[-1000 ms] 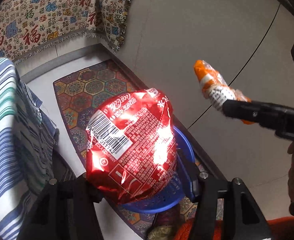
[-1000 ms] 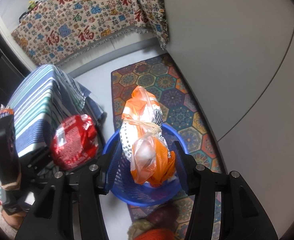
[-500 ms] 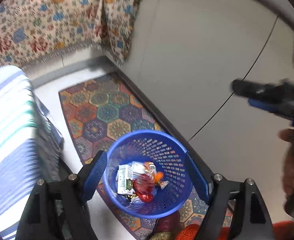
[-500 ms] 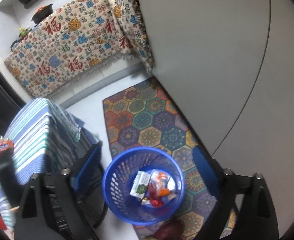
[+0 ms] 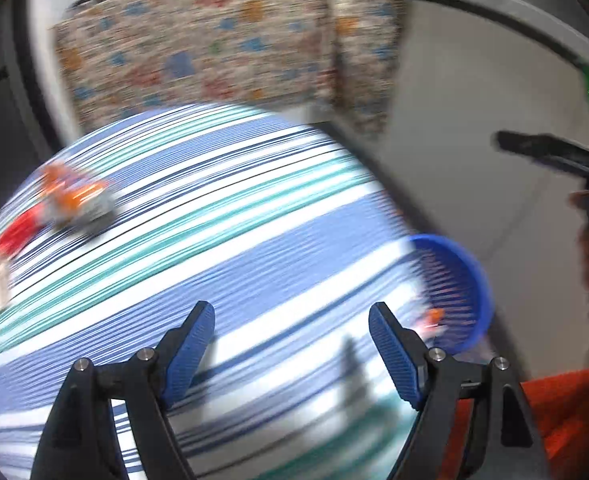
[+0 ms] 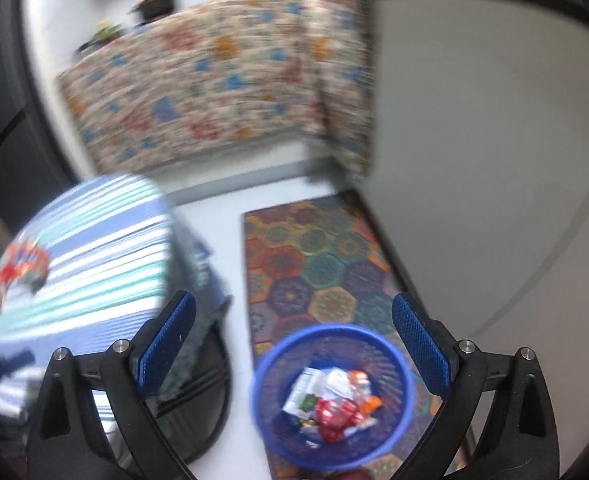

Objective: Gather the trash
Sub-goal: 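Move both tools back over the table toward the paper box and can, then grasp the beige floral paper box with the left tool while the right tool grasps the Fanta can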

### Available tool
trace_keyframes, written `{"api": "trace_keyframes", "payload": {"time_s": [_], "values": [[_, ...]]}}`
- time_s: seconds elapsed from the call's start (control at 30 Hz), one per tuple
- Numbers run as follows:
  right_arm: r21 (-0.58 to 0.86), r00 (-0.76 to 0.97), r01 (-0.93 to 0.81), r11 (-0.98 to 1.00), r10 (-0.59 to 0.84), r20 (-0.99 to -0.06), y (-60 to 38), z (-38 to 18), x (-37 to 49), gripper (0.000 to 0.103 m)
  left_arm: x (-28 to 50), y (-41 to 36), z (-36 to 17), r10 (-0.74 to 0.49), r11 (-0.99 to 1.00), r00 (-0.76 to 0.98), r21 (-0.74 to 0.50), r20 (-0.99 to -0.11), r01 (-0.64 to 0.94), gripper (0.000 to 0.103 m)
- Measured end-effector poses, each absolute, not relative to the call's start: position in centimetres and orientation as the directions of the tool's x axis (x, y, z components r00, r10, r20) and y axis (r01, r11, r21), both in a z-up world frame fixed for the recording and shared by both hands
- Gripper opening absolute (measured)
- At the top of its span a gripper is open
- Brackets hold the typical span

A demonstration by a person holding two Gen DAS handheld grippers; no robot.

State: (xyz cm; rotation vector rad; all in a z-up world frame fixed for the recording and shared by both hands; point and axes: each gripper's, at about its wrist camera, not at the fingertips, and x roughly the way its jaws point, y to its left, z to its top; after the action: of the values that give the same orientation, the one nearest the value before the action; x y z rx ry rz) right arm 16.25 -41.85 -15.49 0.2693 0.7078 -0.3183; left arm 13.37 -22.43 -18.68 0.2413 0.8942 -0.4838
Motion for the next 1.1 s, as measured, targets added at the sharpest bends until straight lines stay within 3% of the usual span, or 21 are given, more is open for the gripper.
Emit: {"api": "trace_keyframes", "payload": {"time_s": [0.27, 0.43, 0.57, 0.67, 0.8, 1.1], "values": [[0.045, 0.724, -0.037, 0.998, 0.057, -0.687, -24.0, -17.0, 21.6, 0.099, 14.8, -11.1, -19.8, -0.103, 0.957, 0.595, 0.083, -0.797, 0.278, 0.081], [-0.003, 0.669, -0.187, 0.982, 0.125, -0.733, -16.8, -19.4, 23.7, 0.099, 15.7, -6.9, -20.4, -0.042, 0.979, 0.594, 0.084, -0.804, 0.184, 0.081], [-0.027, 0.633, -0.236, 0.971, 0.132, -0.763, -13.7, -21.2, 25.4, 0.099, 17.1, -4.4, -20.9, -0.077, 0.990, 0.591, 0.007, -0.803, 0.138, 0.085], [-0.022, 0.613, -0.232, 0.972, 0.129, -0.779, -13.4, -22.1, 26.9, 0.099, 17.9, -4.0, -21.1, -0.052, 0.995, 0.598, 0.010, -0.800, 0.101, 0.096], [0.006, 0.598, -0.230, 0.973, 0.146, -0.788, -13.2, -22.2, 27.9, 0.099, 20.0, -3.0, -21.2, 0.006, 1.000, 0.597, 0.015, -0.802, 0.009, 0.100], [0.025, 0.593, -0.263, 0.965, 0.181, -0.785, -11.4, -22.4, 28.8, 0.103, 26.4, 0.3, -21.0, 0.189, 0.954, 0.571, 0.012, -0.799, -0.298, 0.101]]}}
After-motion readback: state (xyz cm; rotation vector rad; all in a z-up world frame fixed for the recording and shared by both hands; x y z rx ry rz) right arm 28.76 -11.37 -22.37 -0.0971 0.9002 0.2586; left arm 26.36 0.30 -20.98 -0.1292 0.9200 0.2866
